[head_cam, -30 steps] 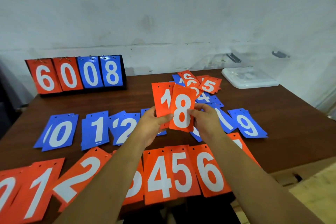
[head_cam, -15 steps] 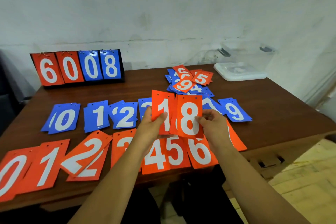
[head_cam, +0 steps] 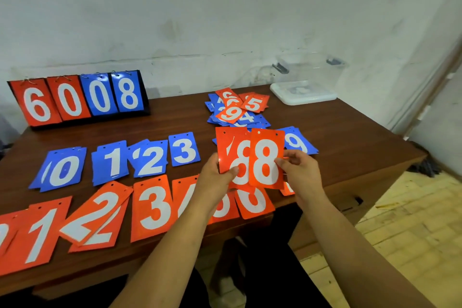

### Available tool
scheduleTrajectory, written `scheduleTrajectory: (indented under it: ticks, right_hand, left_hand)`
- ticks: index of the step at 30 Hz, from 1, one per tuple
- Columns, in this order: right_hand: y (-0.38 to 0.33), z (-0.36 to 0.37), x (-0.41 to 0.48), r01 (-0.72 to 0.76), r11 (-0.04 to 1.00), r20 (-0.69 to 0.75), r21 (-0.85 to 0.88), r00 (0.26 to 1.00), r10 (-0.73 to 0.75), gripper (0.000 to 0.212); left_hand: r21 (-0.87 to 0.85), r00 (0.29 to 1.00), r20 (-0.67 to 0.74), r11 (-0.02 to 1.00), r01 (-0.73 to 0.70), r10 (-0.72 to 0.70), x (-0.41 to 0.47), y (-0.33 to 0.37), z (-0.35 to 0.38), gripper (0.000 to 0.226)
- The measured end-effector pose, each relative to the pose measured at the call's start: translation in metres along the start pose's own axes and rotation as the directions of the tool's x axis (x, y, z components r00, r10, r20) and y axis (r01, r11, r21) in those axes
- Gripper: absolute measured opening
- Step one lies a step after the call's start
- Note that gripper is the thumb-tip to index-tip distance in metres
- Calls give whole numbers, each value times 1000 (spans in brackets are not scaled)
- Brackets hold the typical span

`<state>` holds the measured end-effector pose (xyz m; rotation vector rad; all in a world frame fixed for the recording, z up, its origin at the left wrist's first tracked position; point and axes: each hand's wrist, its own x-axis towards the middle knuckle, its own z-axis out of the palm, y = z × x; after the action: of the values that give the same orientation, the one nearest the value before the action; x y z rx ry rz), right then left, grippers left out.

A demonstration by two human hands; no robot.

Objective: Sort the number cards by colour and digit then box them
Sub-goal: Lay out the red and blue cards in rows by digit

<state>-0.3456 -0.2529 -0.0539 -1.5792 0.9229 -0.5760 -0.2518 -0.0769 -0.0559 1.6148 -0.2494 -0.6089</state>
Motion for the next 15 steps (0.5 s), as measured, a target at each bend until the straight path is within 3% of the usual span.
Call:
scheduleTrajectory:
  ticks: [5,9,15]
  right_hand:
    - [10,-70,38,25,979,-163,-200,985,-59,7]
    - [25,-119,60,-42,884,-216,-465,974,-67,27]
    - [36,-126,77,-121,748,-232,-653,972,-45,24]
  left_hand:
    - [-33,999,-6,999,35,-35,12,9,28,48]
    - [12,998,23,999,53,-53,20,11,48,62]
    - [3,996,56,998,64,-64,32,12,69,51]
